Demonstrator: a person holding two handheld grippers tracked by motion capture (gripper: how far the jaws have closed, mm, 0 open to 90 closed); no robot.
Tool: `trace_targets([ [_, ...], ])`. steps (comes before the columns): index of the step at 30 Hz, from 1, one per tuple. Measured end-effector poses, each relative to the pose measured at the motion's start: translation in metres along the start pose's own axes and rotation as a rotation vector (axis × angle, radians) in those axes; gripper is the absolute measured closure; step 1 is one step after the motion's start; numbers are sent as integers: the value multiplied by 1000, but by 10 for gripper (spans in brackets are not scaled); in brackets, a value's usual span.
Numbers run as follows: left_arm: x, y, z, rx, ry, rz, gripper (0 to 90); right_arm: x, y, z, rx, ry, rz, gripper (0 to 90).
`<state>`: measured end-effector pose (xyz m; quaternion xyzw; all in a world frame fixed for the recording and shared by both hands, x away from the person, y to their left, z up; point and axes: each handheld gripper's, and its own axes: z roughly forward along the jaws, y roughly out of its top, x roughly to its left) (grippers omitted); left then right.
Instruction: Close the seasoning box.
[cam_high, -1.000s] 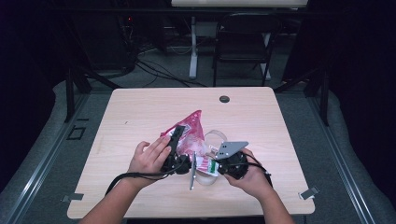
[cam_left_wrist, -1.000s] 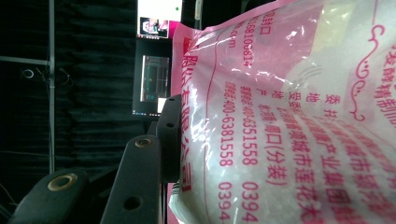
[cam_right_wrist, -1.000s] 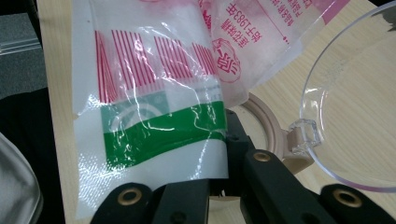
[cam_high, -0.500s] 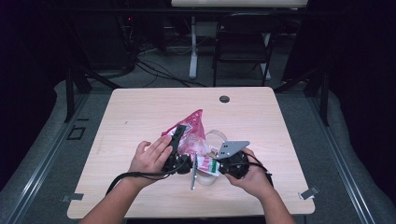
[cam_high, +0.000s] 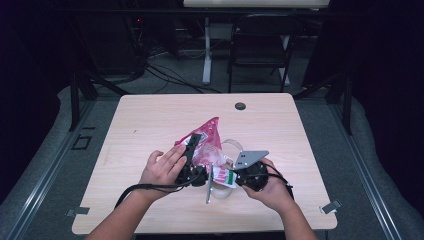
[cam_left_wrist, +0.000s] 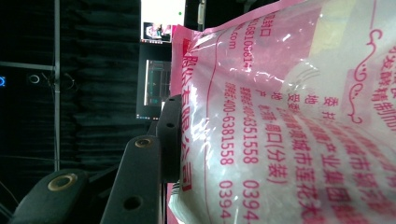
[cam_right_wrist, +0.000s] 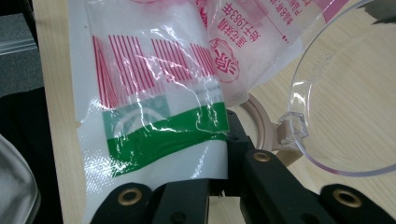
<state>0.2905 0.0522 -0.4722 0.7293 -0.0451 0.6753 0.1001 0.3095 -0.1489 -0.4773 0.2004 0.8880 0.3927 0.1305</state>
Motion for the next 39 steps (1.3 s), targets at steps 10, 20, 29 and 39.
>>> trace_targets([
  [10, 0, 2, 2, -6, -3, 8, 637, -1, -1, -2, 3, -5, 2, 900],
  [20, 1, 2, 3, 3, -12, 9, 637, -1, -1, -1, 1, -5, 1, 900],
  [29, -2, 1, 4, 8, -23, 1, 638, 1, 0, 1, 8, -10, -6, 900],
  [39, -3, 0, 4, 10, -25, 7, 640, 2, 1, 2, 17, -14, -11, 900],
])
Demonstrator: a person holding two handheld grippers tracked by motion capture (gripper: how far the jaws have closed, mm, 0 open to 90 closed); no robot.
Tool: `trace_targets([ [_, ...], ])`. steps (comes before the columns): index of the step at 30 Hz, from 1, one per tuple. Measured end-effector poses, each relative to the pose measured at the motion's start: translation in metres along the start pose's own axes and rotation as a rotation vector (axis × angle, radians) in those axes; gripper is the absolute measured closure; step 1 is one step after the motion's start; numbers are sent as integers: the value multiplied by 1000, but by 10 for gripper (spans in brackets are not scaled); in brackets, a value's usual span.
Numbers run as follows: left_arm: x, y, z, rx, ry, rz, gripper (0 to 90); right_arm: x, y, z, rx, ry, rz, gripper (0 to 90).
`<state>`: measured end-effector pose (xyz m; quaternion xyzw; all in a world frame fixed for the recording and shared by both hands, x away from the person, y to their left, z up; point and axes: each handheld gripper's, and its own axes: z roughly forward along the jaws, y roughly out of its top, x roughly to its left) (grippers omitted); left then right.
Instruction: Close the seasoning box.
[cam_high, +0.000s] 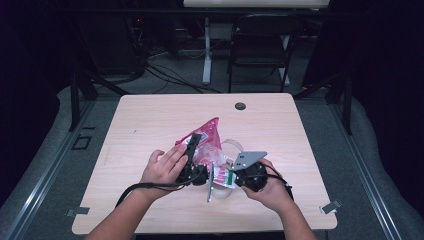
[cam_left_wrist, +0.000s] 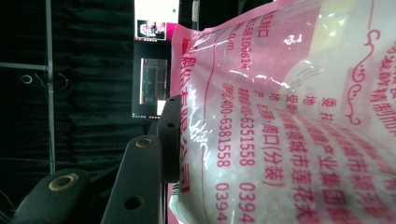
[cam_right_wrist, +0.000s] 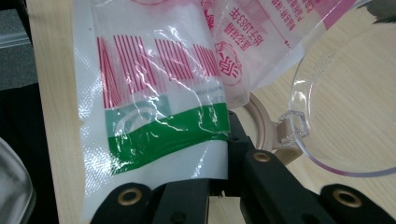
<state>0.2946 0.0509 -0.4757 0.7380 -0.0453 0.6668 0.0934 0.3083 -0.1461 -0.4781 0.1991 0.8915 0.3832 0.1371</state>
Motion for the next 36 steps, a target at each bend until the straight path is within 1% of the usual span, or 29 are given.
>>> trace_targets([
  [3, -1, 0, 0, 0, -4, -5, 640, 0, 0, 0, 3, -3, -1, 900],
  [6, -1, 1, 0, -1, -5, -1, 640, 0, 0, 1, 5, -5, -1, 900],
  [7, -2, 1, 0, 2, -11, -8, 640, -1, -1, 1, 6, -4, -1, 900],
  [9, -2, 1, 0, -4, -5, -1, 640, -1, -1, 1, 2, -3, 2, 900],
  [10, -2, 1, 0, -1, -6, -1, 640, -1, -1, 1, 6, -2, 2, 900],
  [12, -3, 1, 0, -11, -1, -2, 639, -1, -1, 1, 6, -6, 3, 900],
  [16, -3, 1, 0, -11, -5, -4, 640, -1, -2, 1, 2, -8, 9, 900],
  [17, -3, 2, 0, -4, -10, -2, 640, -2, -2, 1, 4, -6, 7, 900],
  [22, -5, 2, 0, -8, -13, -7, 639, -2, -2, 1, 4, -15, 7, 900],
  [23, -4, 3, -1, -14, -6, 2, 639, -2, -2, 1, 4, -15, 7, 900],
  [29, -5, 3, -1, -12, -9, 2, 639, -3, -2, 1, 7, -13, 7, 900],
  [31, -6, 3, -1, -21, -5, 4, 639, -3, -3, 2, 8, -16, 9, 900],
  [33, -7, 3, -2, -15, -13, -4, 639, -3, -3, 1, 10, -14, 8, 900],
  [34, -6, 3, -2, -21, -4, 4, 639, -3, -3, 1, 9, -15, 9, 900],
  [36, -7, 3, -1, -12, -11, 5, 639, -3, -3, 1, 9, -17, 9, 900],
])
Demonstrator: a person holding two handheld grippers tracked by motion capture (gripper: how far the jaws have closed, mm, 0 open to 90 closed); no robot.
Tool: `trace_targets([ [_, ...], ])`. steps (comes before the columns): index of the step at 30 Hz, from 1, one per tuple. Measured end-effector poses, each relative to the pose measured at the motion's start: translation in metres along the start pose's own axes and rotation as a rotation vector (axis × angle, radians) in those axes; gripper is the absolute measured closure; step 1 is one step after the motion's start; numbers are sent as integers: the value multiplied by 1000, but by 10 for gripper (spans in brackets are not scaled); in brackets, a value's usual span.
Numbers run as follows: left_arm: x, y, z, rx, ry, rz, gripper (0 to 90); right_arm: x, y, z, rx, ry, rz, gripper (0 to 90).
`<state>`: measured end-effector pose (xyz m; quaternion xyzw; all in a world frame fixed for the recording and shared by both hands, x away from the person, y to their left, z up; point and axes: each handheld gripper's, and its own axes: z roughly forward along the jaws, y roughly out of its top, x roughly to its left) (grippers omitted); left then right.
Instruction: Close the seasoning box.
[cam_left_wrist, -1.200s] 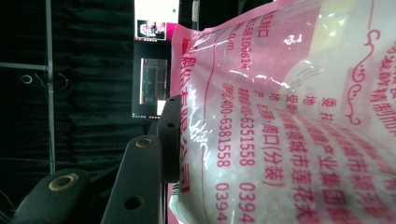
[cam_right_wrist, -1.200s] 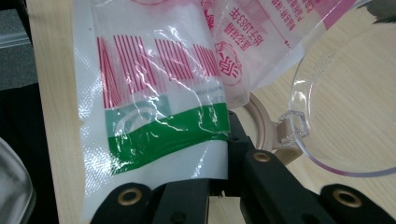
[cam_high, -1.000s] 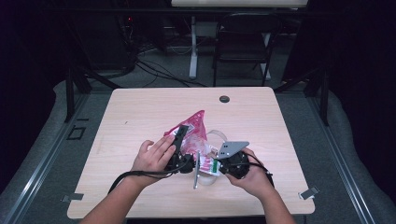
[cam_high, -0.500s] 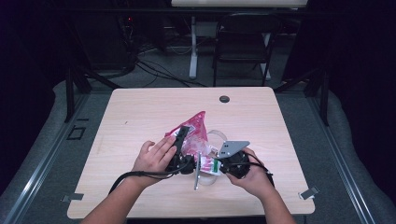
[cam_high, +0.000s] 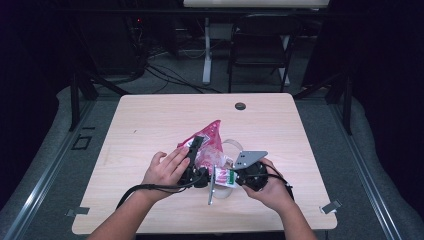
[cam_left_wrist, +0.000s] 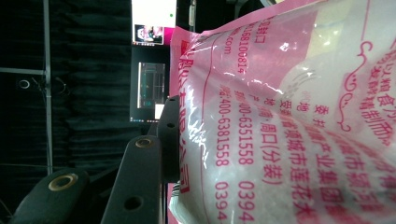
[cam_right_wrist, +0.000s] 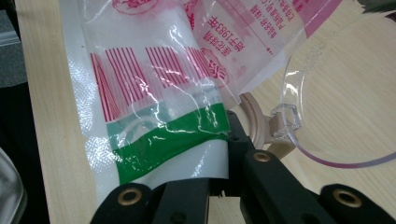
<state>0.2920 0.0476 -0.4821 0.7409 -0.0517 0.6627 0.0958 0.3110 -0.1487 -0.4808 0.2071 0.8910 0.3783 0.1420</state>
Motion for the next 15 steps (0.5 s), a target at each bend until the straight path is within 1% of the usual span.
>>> trace_targets([
  [1, 0, 0, 1, -6, 10, 9, 639, 0, 0, 0, -1, 0, 1, 900],
  [2, 0, 0, 1, 6, 8, 14, 640, 0, 0, 0, 3, 1, -2, 900],
  [4, -1, 0, 1, 8, 4, 17, 641, 0, 0, 0, 4, 0, -2, 900],
  [8, -2, 0, 1, 7, 2, 13, 642, 0, 0, 0, 2, -3, -2, 900],
  [10, -3, 0, 1, 6, -5, 8, 642, 0, 0, 0, -2, -4, -1, 900],
  [12, -3, 0, 1, 6, -5, 11, 642, 0, 0, 0, -6, -3, 2, 900],
  [13, -3, 0, 2, -3, -2, 8, 641, 1, 0, 0, -8, -2, 4, 900],
  [14, -3, 0, 1, 8, -11, 5, 641, 0, 0, -1, -7, -4, 3, 900],
  [15, -3, 0, 1, 6, -7, 10, 641, 0, 1, -1, -5, -7, 1, 900],
])
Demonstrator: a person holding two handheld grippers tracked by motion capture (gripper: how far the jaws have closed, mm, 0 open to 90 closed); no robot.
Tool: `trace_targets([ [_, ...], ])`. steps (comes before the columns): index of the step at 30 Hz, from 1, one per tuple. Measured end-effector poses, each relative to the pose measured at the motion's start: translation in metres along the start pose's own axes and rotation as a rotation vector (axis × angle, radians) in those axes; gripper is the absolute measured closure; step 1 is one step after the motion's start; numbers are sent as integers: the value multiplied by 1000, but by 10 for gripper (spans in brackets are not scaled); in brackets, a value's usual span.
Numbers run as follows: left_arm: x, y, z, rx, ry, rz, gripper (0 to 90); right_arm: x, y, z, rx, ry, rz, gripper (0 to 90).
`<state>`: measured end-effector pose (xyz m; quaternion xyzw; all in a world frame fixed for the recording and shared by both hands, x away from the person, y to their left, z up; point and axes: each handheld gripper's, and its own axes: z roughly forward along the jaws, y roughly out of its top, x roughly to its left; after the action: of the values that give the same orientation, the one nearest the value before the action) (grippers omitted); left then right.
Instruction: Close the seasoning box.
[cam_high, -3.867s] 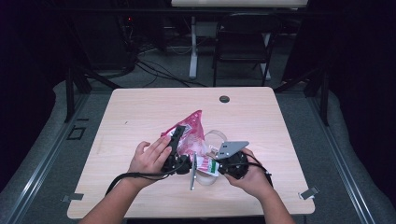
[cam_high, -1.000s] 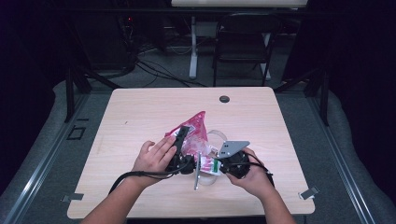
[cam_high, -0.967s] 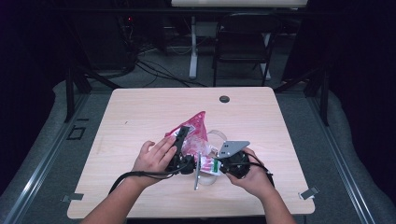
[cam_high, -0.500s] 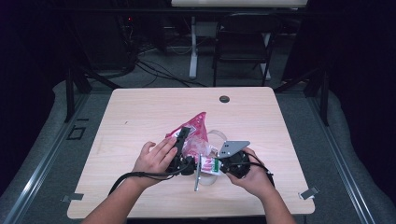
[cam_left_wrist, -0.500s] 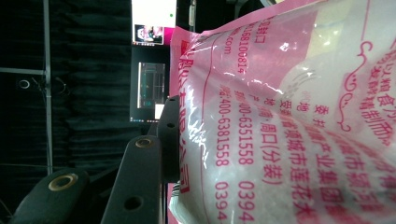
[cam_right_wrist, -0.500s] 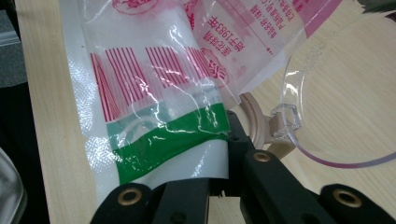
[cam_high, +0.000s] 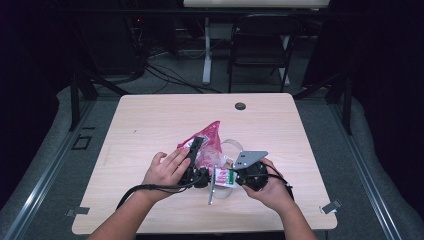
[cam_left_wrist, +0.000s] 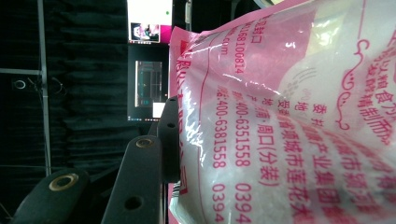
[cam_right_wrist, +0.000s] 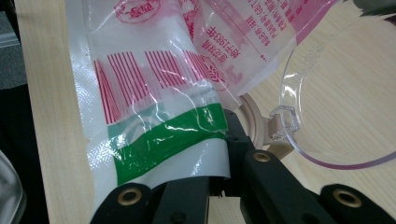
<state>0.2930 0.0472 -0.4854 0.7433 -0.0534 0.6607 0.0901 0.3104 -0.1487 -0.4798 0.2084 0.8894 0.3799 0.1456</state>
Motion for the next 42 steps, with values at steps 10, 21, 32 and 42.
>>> trace_targets([
  [10, 0, 1, -2, -8, 8, 5, 640, -1, 0, -1, -4, 2, 2, 900],
  [21, -4, -1, -2, -16, 8, 18, 629, 0, -1, 2, 1, 2, 2, 900],
  [32, -3, -1, -3, -9, -1, 28, 629, 0, -1, 3, 0, 2, 2, 900],
  [42, -2, 2, -2, -14, -6, 29, 629, 0, -1, 3, -6, 1, 8, 900],
])
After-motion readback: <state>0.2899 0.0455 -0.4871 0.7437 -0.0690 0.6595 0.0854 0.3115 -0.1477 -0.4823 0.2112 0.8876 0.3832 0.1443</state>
